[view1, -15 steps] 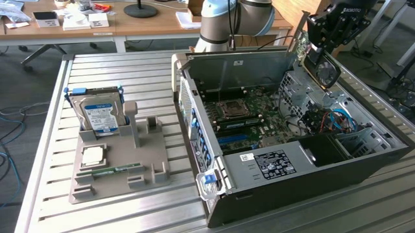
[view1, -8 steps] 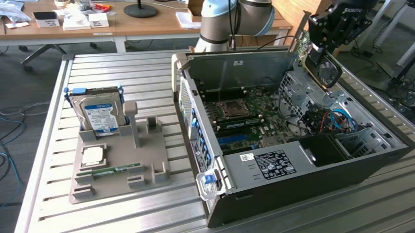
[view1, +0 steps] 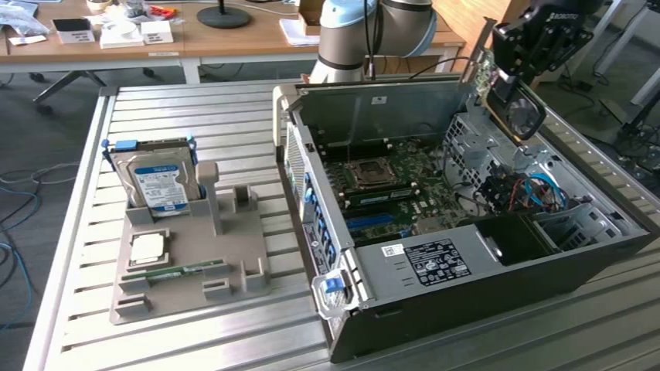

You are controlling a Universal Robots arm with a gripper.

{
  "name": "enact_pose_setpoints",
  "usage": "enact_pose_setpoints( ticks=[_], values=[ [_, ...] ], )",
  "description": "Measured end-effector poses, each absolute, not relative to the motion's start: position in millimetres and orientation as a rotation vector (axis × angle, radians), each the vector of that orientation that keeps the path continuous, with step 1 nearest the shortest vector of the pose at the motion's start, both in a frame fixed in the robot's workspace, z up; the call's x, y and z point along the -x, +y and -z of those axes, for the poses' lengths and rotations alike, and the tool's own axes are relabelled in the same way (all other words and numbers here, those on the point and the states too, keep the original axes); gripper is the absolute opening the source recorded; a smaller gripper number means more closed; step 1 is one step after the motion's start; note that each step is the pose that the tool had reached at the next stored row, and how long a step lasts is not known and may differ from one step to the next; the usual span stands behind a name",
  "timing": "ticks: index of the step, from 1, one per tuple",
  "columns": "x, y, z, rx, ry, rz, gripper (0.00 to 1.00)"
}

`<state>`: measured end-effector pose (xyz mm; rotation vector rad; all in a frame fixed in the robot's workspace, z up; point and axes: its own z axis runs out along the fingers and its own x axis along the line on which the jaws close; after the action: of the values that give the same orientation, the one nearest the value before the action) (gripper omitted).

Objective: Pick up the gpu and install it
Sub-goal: 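Pick up the gpu and move the gpu toward the slot, then insert the gpu into the slot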

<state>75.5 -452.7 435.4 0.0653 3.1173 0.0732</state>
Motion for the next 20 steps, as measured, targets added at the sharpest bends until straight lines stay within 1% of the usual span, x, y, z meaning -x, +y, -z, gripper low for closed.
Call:
enact_pose_setpoints(
  ticks=[20],
  values=[
    [-76.3,-452.7,-435.4,-0.041,3.118,-0.074,0.27]
  ],
)
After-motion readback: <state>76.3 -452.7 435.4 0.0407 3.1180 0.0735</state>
